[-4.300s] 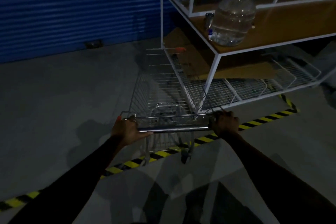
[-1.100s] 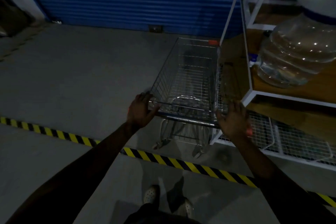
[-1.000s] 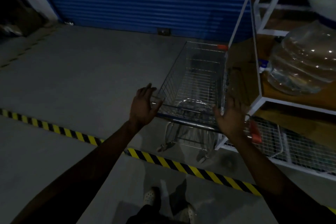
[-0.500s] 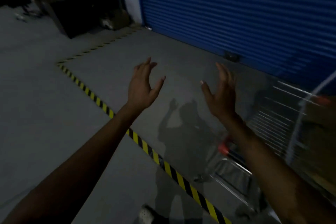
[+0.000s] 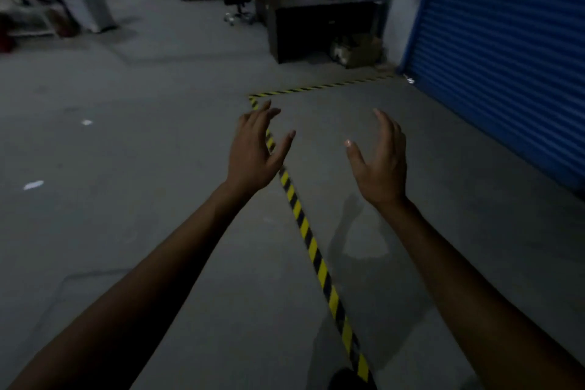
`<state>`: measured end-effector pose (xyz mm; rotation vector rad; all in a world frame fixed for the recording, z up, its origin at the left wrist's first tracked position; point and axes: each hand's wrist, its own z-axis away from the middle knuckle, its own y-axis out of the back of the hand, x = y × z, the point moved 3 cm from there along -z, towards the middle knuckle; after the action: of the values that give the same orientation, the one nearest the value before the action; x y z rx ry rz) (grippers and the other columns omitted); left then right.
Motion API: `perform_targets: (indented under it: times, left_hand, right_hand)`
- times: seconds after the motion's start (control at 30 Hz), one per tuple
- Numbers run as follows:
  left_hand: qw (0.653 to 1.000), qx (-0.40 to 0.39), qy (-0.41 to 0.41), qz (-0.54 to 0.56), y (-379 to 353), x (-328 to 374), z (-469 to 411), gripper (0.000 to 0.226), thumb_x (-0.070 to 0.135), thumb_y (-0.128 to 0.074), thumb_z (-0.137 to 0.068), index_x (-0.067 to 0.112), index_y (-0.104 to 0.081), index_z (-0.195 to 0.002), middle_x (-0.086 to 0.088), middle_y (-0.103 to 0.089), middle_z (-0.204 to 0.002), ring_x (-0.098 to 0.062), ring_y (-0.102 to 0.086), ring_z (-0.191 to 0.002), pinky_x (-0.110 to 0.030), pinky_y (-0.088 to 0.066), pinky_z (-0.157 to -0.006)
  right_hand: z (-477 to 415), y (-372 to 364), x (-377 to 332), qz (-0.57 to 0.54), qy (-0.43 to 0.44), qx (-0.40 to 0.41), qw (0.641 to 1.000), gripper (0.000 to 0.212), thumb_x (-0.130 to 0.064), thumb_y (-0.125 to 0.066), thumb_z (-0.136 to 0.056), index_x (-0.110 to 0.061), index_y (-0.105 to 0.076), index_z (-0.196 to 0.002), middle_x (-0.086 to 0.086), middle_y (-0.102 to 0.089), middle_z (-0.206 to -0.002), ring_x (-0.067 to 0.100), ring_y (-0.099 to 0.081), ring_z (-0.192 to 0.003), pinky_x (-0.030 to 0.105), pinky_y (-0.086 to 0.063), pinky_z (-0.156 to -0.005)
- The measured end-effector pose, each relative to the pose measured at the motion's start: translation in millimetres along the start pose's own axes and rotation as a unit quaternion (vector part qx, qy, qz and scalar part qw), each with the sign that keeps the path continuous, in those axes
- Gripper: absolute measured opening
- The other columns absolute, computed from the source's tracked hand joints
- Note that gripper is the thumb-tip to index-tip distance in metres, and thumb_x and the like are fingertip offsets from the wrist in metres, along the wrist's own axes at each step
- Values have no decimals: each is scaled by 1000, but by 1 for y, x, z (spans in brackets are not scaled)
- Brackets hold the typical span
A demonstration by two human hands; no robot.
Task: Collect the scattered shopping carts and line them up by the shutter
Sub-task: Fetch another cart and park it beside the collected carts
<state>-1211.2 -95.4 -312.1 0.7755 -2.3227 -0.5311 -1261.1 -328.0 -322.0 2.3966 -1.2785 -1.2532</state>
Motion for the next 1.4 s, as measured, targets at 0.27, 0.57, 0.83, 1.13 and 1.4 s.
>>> perform_targets:
  times: [0.27, 0.57, 0.83, 1.13, 1.4]
  left_hand:
    - [991, 63, 81, -83, 33, -156, -46, 51, 46, -57, -96, 7, -59, -129, -9, -56, -142, -29, -50, -126, -35, -45, -97]
    - [965, 119, 162, -170, 48, -328, -167, 51, 47, -57, -95, 8, -59, -129, -9, -57, -140, -27, -50, -126, -43, -48, -98]
    - [939, 168, 204, -219, 74, -451, -242, 51, 46, -59, -94, 9, -59, -130, -6, -57, -140, -26, -50, -126, -43, -49, -97]
    - [910, 221, 212, -280, 116, -634, -306, 49, 43, -59, -94, 8, -59, -129, -8, -59, -138, -26, -52, -123, -30, -43, -96]
    - [895, 227, 224, -313, 177, -819, -407, 53, 46, -57, -94, 8, -58, -131, -9, -60, -137, -26, -52, -123, -28, -43, -94]
  right_hand:
    - [-99, -190, -25, -98, 68, -75, 990, 67, -46, -54, -93, -11, -40, -149, 12, -43, -148, 31, -43, -134, 49, -46, -103]
    - [-262, -403, -44, -184, 103, -151, 966, 70, -50, -52, -92, -6, -43, -146, 16, -44, -148, 31, -41, -136, 48, -41, -108]
    - [-356, -557, -87, -256, 154, -198, 934, 65, -46, -56, -92, -15, -41, -147, 8, -42, -147, 32, -47, -130, 56, -49, -96]
    - [-444, -755, -151, -290, 199, -229, 908, 67, -47, -54, -90, -13, -42, -146, 10, -45, -144, 29, -47, -128, 53, -51, -95]
    - [-547, -946, -231, -317, 213, -243, 892, 67, -47, -54, -89, -13, -43, -146, 10, -47, -142, 29, -49, -127, 53, -52, -94]
